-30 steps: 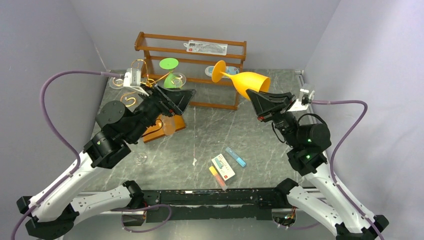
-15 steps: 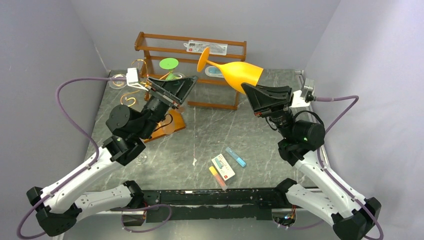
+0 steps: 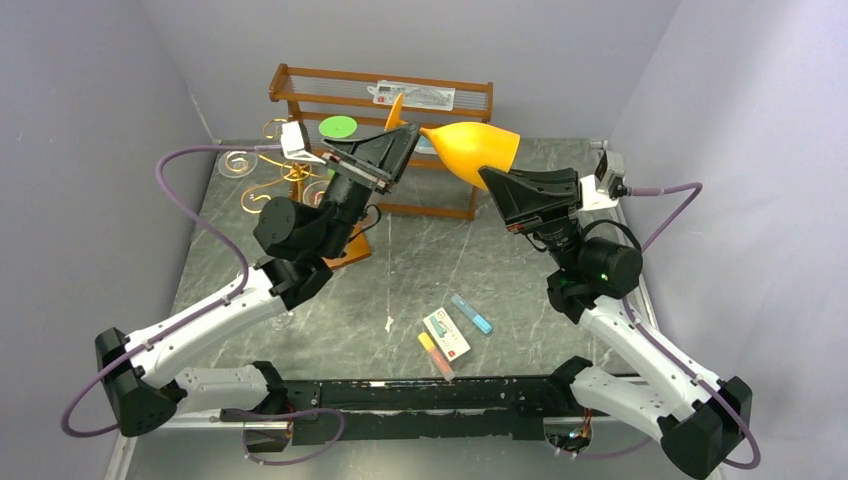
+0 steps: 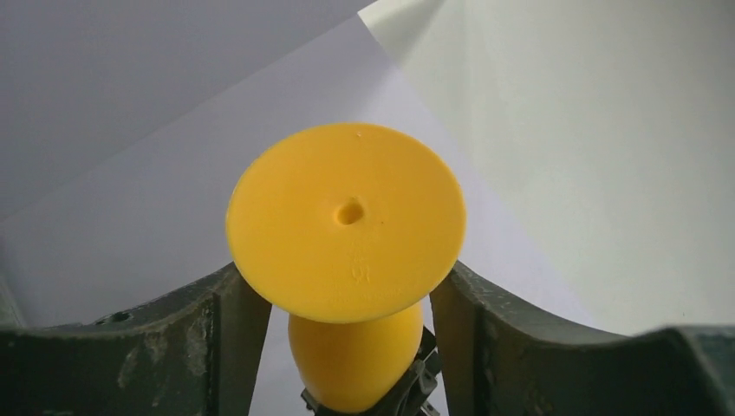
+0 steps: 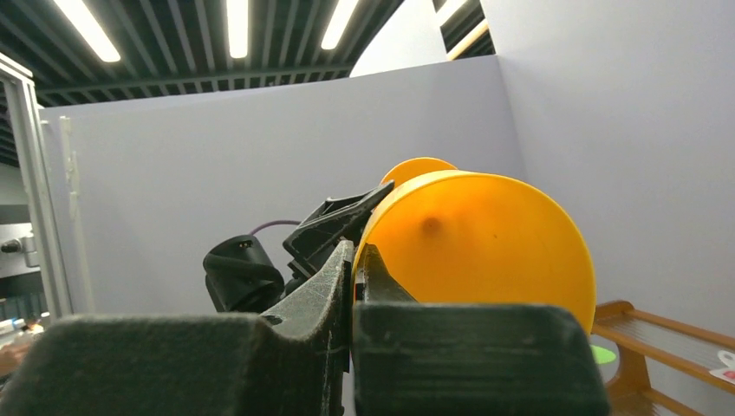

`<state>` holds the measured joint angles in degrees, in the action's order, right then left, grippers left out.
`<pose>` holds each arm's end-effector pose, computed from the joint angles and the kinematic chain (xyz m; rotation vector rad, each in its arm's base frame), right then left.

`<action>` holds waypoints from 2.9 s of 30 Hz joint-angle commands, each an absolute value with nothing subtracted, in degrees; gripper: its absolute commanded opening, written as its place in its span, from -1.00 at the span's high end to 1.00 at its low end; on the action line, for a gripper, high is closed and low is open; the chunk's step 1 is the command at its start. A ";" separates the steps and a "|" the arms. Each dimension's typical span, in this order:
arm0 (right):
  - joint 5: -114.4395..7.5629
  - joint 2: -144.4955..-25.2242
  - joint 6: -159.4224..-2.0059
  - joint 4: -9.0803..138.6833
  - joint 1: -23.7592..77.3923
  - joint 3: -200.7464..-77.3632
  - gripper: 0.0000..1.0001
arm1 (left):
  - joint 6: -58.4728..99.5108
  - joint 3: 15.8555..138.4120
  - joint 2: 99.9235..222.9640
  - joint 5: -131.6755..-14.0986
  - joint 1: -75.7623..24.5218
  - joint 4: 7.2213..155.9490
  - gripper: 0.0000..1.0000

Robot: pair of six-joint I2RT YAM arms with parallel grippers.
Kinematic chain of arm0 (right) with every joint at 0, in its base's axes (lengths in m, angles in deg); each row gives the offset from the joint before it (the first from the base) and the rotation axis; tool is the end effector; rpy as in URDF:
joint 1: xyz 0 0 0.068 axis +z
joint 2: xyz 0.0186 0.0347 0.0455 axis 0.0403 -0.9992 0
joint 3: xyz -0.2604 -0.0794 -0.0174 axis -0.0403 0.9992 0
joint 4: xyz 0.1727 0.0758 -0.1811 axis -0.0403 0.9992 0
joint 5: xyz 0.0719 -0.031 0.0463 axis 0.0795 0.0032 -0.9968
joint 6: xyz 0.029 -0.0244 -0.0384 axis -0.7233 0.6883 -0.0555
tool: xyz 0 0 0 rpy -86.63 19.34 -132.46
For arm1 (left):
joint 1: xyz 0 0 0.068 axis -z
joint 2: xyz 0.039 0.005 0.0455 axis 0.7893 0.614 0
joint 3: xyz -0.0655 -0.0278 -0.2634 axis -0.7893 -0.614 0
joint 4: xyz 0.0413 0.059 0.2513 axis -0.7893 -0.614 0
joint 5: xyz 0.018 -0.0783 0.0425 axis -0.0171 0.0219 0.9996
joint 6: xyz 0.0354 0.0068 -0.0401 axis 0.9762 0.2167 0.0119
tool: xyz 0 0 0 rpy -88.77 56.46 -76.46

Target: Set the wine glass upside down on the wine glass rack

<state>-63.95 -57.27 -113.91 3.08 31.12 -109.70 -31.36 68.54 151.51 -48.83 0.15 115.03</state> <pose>0.1417 0.1068 0.4417 -0.2918 0.6930 1.3257 0.1590 -0.1897 0.4654 -0.3984 1.0880 -1.6903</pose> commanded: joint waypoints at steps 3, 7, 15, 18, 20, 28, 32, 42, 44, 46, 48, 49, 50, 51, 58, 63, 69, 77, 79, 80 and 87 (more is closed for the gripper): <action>-65.61 -58.58 -116.07 -1.61 30.94 -110.71 1.00 | -25.13 70.46 157.48 -37.08 4.57 130.82 -0.30; -66.69 -59.04 -115.44 -0.67 30.96 -111.14 1.00 | -23.19 70.63 159.25 -33.19 5.72 136.02 -0.15; -67.71 -59.52 -115.51 3.68 30.98 -111.80 1.00 | -18.34 68.67 159.95 -34.52 5.89 147.02 0.89; -66.81 -58.22 -114.11 10.47 30.98 -112.86 0.63 | -13.47 67.11 158.46 -34.94 5.91 149.32 0.90; -66.12 -56.69 -113.47 14.20 31.00 -112.99 0.21 | -10.13 66.82 156.82 -35.99 5.90 147.18 0.90; -67.16 -49.85 -104.49 43.79 30.91 -119.52 -0.32 | -2.09 64.25 150.60 -43.19 5.89 132.22 0.90; -64.44 -47.41 -100.54 57.61 30.92 -123.21 -0.53 | 5.50 67.57 148.21 -50.10 5.89 117.27 0.90; -69.25 -56.74 -109.44 64.97 30.91 -134.31 -0.60 | 28.69 67.76 147.36 -63.52 5.93 106.23 0.90; -74.42 -59.33 -112.31 62.94 30.92 -134.98 -0.58 | 33.89 67.31 147.11 -67.21 5.89 103.79 0.90; -80.43 -61.29 -114.54 58.84 30.91 -134.71 -0.56 | 36.90 66.17 146.63 -67.57 5.89 102.95 0.90; -83.14 -62.54 -117.49 55.54 30.92 -133.87 -0.55 | 38.85 65.28 146.01 -66.37 5.89 102.25 0.90; -83.96 -62.68 -118.68 53.72 30.91 -133.23 -0.55 | 39.64 64.85 145.82 -65.84 5.89 102.09 0.90; -84.66 -62.68 -120.05 51.83 30.92 -132.45 -0.55 | 40.23 64.56 145.59 -65.29 5.89 101.95 0.90; -84.71 -62.62 -121.47 50.50 30.96 -131.69 -0.54 | 40.75 64.29 145.34 -65.09 5.89 101.79 0.90; -83.45 -61.45 -120.87 50.69 30.94 -129.15 -0.48 | 42.51 63.17 144.38 -63.22 5.89 101.53 0.90; -78.74 -56.95 -115.95 51.67 30.95 -125.15 -0.50 | 40.30 63.21 144.21 -57.90 5.89 102.12 0.90; -81.00 -54.74 -118.34 43.46 30.99 -121.48 -0.50 | 43.65 62.00 143.68 -62.24 5.89 102.05 0.90; -77.30 -60.55 -125.73 50.62 30.96 -124.97 -0.33 | 47.82 62.91 145.41 -70.49 5.90 97.12 0.90; -76.43 -61.29 -125.83 53.26 30.97 -125.60 -0.15 | 48.13 62.96 145.70 -71.62 5.89 96.42 0.90; -76.25 -61.42 -126.07 53.80 31.04 -125.53 -0.06 | 48.30 62.85 145.82 -71.98 5.89 96.10 0.90; -74.54 -60.33 -128.43 56.97 30.95 -124.61 0.72 | 49.03 60.97 145.10 -72.10 5.89 95.06 0.90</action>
<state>-76.56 -61.25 -126.94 53.14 31.14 -123.93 47.52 62.04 146.11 -68.79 5.46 94.38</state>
